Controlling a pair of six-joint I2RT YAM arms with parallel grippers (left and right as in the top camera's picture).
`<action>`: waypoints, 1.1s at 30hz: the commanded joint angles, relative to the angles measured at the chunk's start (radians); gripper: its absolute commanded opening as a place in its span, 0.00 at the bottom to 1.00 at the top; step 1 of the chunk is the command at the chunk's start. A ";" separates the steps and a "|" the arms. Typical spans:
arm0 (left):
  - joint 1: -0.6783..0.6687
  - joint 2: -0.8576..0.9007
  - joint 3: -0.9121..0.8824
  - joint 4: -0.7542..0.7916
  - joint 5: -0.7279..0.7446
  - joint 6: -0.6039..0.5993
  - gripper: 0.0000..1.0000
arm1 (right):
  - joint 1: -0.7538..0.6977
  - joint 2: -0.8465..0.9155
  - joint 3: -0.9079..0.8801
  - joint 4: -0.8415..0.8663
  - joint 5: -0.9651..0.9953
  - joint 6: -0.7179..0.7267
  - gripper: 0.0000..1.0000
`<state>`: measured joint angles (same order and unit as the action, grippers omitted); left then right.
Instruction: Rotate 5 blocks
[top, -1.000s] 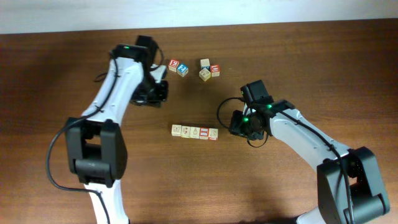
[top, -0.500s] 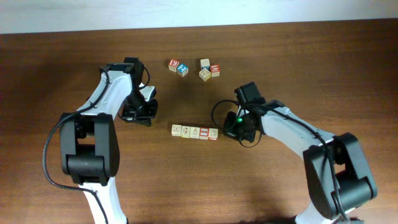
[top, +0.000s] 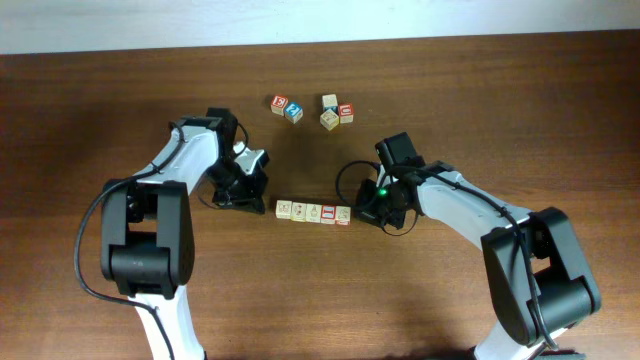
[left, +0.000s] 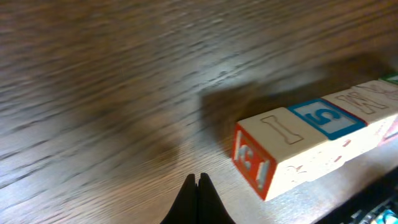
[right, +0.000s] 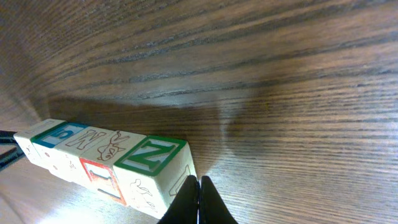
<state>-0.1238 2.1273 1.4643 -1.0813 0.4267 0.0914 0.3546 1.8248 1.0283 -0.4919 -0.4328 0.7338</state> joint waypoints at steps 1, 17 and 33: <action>-0.001 0.005 -0.011 0.018 0.095 0.042 0.00 | 0.014 0.013 -0.004 0.006 -0.005 0.007 0.04; -0.001 0.005 -0.011 -0.021 0.132 0.061 0.00 | 0.027 0.013 -0.004 0.074 -0.006 0.007 0.04; 0.000 0.005 -0.011 -0.017 -0.208 -0.086 0.10 | -0.043 0.011 -0.001 0.022 -0.067 -0.065 0.26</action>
<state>-0.1238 2.1273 1.4590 -1.1107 0.3519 0.0692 0.3504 1.8252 1.0283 -0.4557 -0.4625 0.7155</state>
